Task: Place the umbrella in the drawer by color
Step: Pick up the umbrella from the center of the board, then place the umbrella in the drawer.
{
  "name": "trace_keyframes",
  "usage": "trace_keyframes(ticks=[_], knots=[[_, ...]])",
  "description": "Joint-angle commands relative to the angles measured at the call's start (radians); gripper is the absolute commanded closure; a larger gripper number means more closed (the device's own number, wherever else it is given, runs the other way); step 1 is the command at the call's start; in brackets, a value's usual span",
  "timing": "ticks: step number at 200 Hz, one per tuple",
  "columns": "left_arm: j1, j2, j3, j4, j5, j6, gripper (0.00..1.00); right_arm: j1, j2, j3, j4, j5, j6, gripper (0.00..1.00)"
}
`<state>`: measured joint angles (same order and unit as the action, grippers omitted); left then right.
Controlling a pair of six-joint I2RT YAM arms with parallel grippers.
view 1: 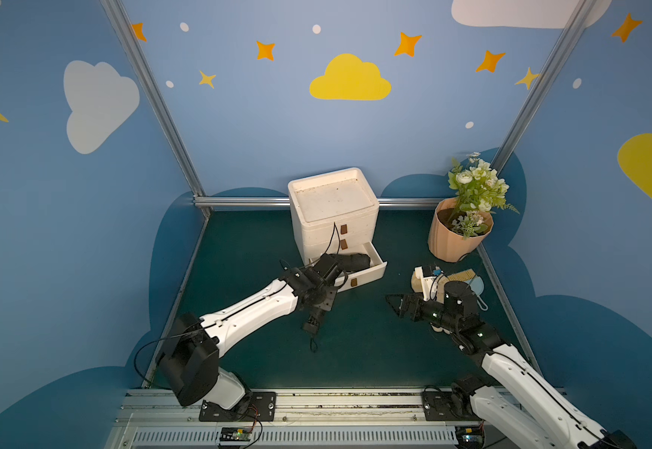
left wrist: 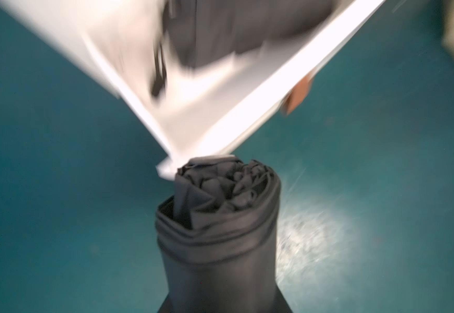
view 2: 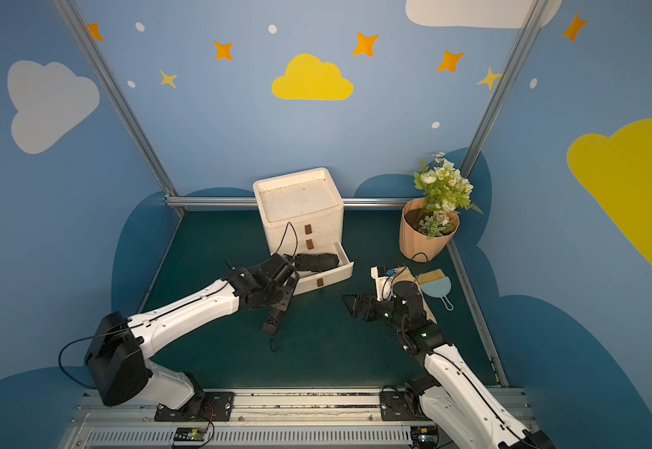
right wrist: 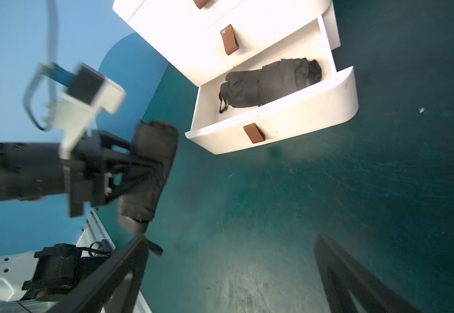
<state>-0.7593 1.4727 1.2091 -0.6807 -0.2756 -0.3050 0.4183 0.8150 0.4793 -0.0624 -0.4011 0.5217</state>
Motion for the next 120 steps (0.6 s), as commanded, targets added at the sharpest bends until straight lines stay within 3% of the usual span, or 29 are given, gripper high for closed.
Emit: trace_keyframes(ticks=[1,71,120], knots=[[0.029,-0.035,0.117,0.022,-0.063,0.272,0.74,-0.012,0.042,-0.024,0.126,-0.097,0.07,0.02],[0.117,0.145,0.372,0.155,0.199,0.77,0.76,-0.024,0.142,-0.041,0.206,-0.133,0.164,0.04],[0.156,0.27,0.417,0.374,0.415,0.839,0.78,-0.036,0.088,-0.066,0.162,-0.108,0.146,0.03]])
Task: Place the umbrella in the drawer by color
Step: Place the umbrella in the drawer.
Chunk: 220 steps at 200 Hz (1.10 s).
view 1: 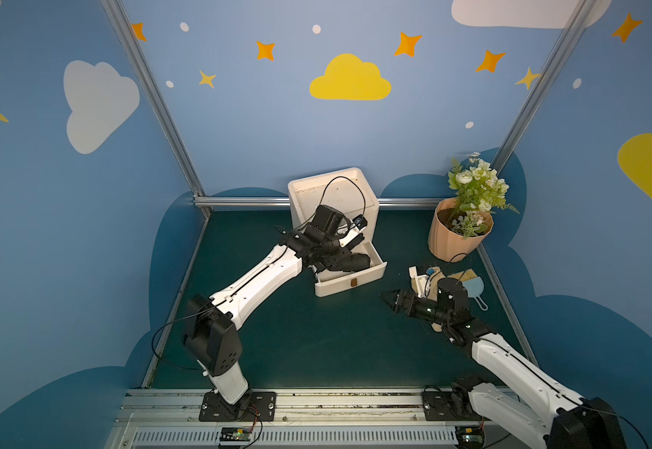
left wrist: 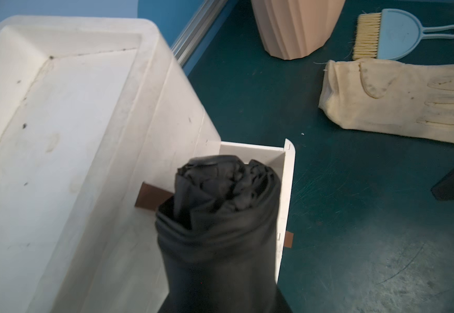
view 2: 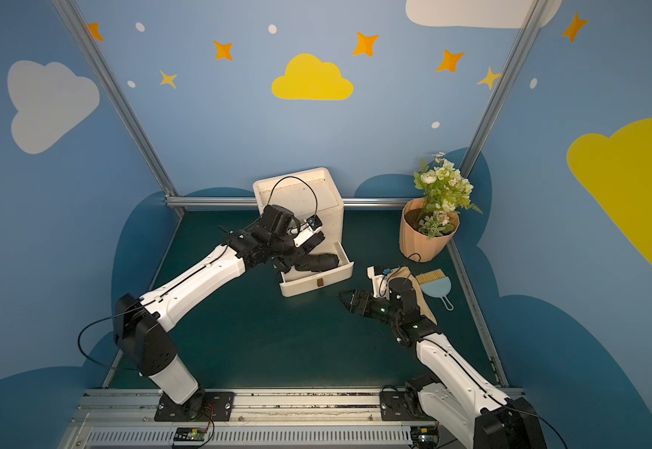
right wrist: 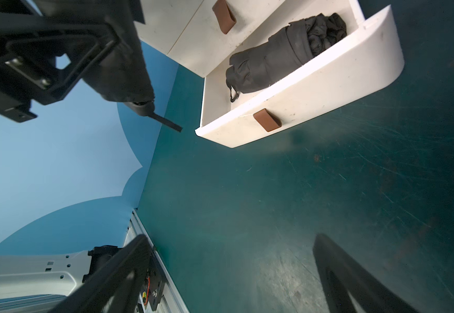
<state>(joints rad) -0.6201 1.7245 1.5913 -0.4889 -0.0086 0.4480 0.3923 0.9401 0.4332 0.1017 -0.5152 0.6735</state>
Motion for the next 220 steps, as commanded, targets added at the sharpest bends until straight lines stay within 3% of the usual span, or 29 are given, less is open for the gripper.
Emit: trace_keyframes(ticks=[1,27,90,138,191,220], knots=[[0.018,0.021,0.035,0.186,0.15,0.086,0.78,-0.01,-0.039,-0.021,-0.003,0.006,-0.006,0.03],[0.022,0.07,0.045,0.268,0.211,0.118,0.79,-0.021,-0.077,-0.03,-0.032,0.015,-0.014,0.03],[0.027,0.184,0.035,0.249,0.266,0.184,0.79,-0.053,-0.125,-0.048,-0.072,0.024,-0.035,0.03],[0.031,0.227,0.001,0.154,0.269,0.25,0.79,-0.065,-0.102,-0.049,-0.064,0.007,-0.038,0.03],[0.039,0.298,0.076,-0.036,0.289,0.301,0.74,-0.067,-0.082,-0.054,-0.052,0.003,-0.034,0.03],[0.04,0.34,0.104,-0.096,0.272,0.322,0.82,-0.068,-0.083,-0.06,-0.051,0.007,-0.032,0.03]])
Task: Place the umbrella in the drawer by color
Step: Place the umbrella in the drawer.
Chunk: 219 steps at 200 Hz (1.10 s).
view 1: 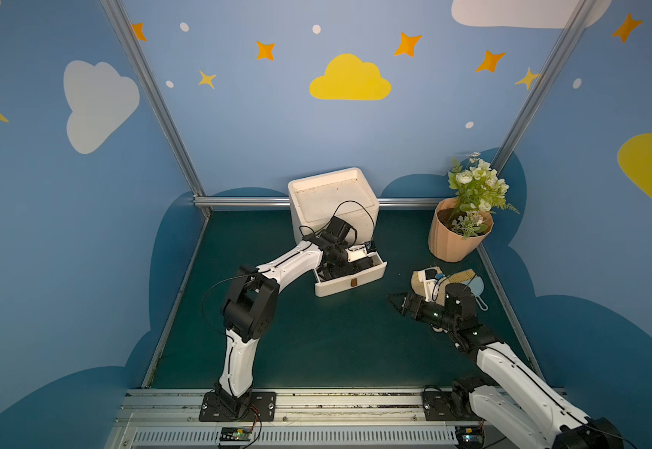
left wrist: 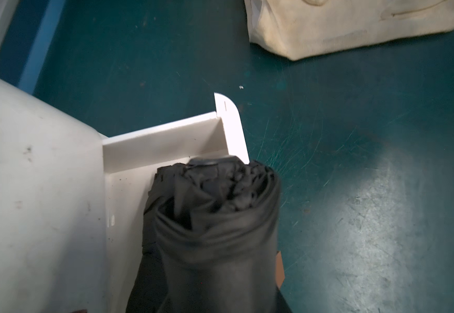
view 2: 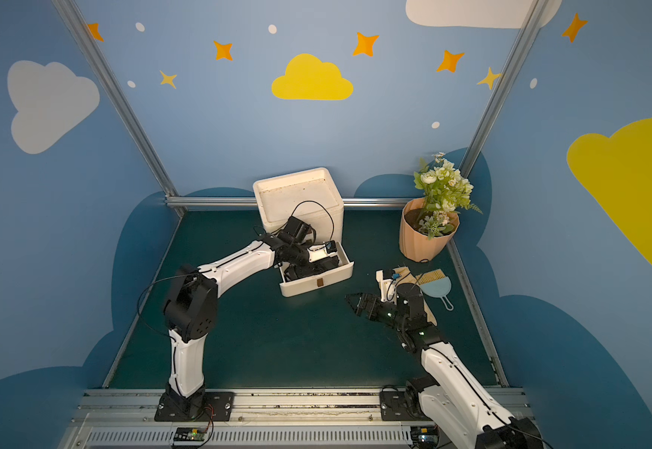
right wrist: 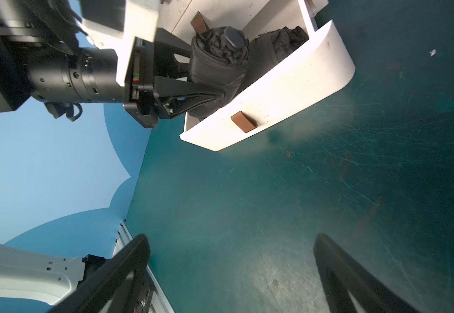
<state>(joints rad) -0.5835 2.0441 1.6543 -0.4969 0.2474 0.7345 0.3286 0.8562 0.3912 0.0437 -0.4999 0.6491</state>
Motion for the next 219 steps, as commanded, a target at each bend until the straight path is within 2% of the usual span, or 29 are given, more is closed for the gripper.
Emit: trace_keyframes(ticks=[1,139,152,162,184,219], knots=[[0.004,0.021,0.042,-0.09,0.015,0.035,0.83,-0.005,0.001,-0.017,0.006,-0.008,-0.008,0.03],[0.028,0.183,0.178,-0.209,0.037,0.05,0.83,-0.007,0.011,-0.025,0.008,-0.005,-0.014,0.03],[0.028,0.201,0.197,-0.222,0.036,0.043,0.76,-0.006,0.015,-0.024,0.013,-0.006,-0.013,0.03],[0.028,0.209,0.214,-0.231,0.039,0.034,0.65,-0.007,0.019,-0.023,0.013,-0.008,-0.012,0.03],[0.028,0.198,0.252,-0.258,0.057,0.017,0.5,-0.008,0.024,-0.023,0.014,-0.011,-0.011,0.03],[0.027,0.139,0.291,-0.258,0.034,0.013,0.37,-0.007,0.037,-0.023,0.026,-0.012,-0.008,0.03]])
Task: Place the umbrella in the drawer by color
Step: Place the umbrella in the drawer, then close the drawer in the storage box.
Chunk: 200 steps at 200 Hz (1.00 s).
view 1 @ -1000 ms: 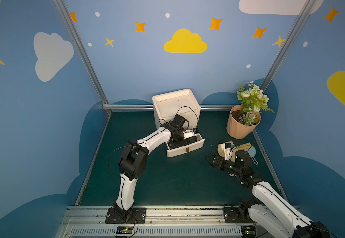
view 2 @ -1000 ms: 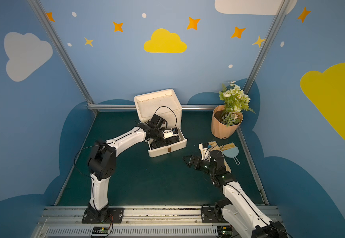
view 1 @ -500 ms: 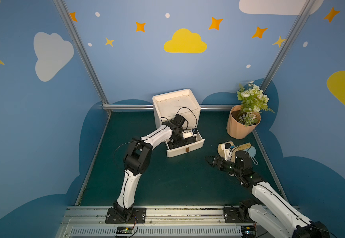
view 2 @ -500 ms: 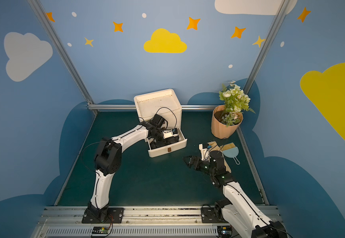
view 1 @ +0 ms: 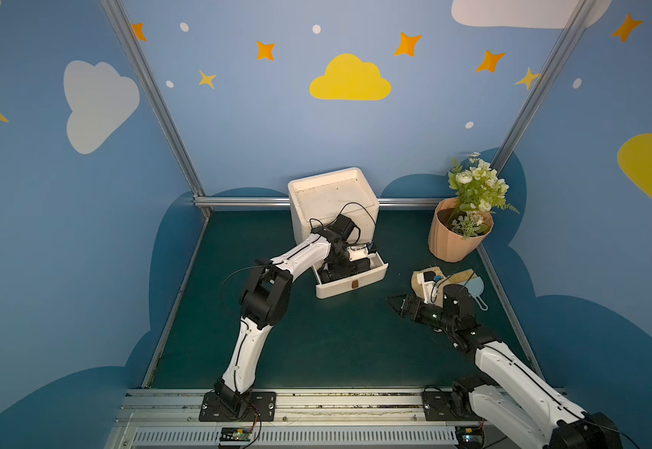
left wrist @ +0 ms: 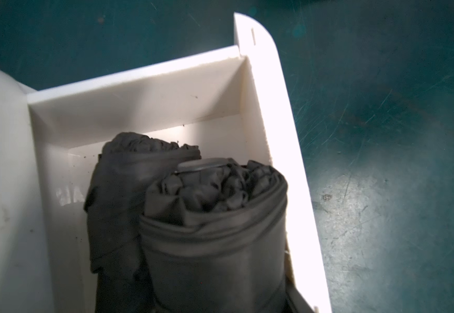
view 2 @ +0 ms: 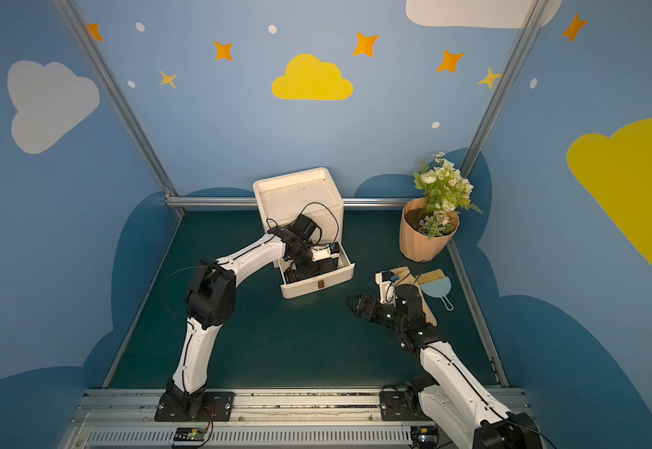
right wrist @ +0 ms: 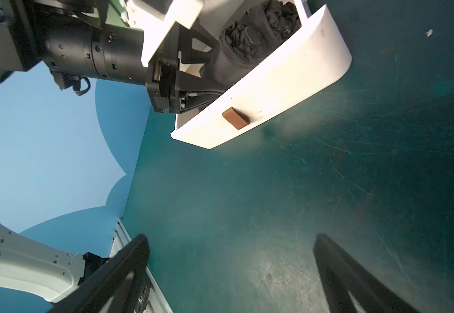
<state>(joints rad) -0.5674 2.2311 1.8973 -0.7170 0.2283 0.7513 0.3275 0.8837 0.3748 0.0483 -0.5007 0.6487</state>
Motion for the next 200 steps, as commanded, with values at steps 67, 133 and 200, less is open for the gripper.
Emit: trace_keyframes(ticks=[67,133,200], knots=[[0.013,-0.156,0.134,-0.058,-0.031,-0.018,0.25,-0.006,0.052,0.0,0.052,-0.025,0.005,0.03],[0.024,-0.408,0.07,0.037,-0.113,-0.346,0.15,0.013,0.225,0.041,0.207,-0.144,0.072,0.17],[0.219,-0.607,-0.09,0.183,-0.325,-0.886,0.02,0.115,0.508,0.041,0.57,-0.038,0.245,0.44]])
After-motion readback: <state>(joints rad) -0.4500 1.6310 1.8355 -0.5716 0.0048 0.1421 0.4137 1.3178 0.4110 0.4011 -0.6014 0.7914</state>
